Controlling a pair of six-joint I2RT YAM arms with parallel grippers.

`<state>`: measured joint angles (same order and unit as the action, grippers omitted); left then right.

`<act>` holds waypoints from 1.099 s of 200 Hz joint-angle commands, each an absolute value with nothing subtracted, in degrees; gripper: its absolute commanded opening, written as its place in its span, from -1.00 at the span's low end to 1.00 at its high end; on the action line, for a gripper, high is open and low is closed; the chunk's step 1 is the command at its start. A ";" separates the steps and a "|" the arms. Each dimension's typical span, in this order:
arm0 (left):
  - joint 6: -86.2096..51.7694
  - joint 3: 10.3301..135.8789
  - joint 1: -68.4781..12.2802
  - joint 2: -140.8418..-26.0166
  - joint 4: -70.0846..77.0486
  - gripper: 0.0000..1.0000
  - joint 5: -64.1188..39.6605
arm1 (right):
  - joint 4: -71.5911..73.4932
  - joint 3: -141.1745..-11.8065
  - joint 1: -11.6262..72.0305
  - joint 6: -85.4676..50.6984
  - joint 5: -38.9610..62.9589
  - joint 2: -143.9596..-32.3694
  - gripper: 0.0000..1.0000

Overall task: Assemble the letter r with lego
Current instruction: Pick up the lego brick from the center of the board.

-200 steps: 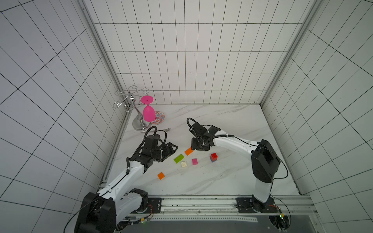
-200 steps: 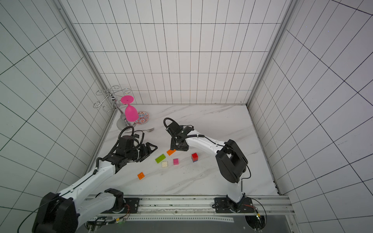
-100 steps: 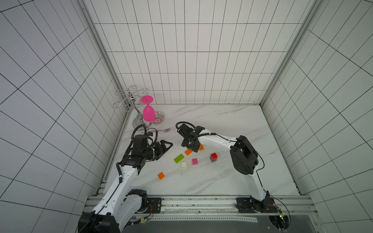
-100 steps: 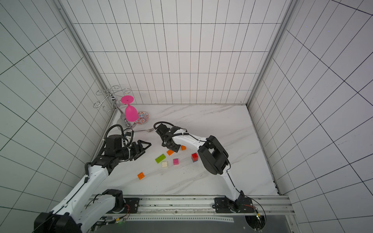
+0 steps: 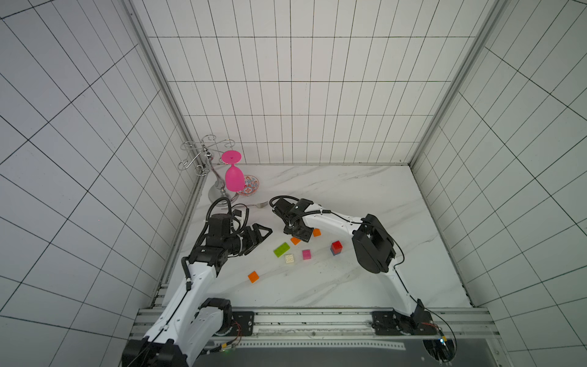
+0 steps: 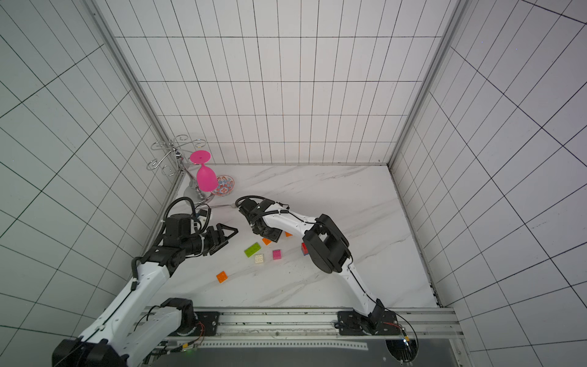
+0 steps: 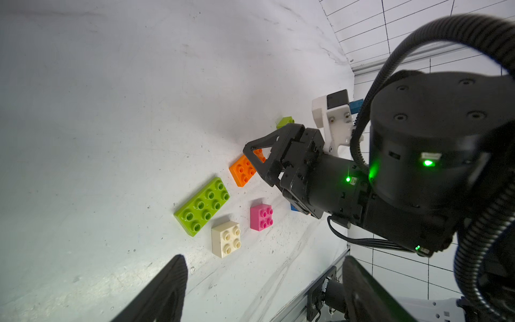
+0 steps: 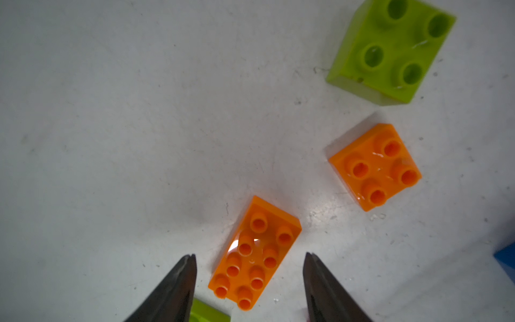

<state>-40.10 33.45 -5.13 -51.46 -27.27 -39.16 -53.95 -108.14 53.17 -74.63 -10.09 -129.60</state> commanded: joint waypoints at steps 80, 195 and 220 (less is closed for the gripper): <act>-38.63 34.85 -4.61 -49.65 -28.70 0.58 -40.33 | -57.20 -110.17 54.34 -77.26 -9.06 -133.04 0.09; -37.99 35.57 -4.25 -50.24 -29.58 0.58 -39.67 | -56.35 -109.58 52.41 -70.05 -4.90 -133.32 -0.61; -37.75 36.17 -4.20 -50.40 -29.31 0.59 -39.11 | -53.47 -108.51 51.70 -58.97 -5.65 -128.57 -1.00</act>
<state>-38.92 33.78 -4.51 -50.43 -29.85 -39.70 -55.68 -108.81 52.58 -69.04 -6.22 -132.05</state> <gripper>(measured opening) 0.790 0.336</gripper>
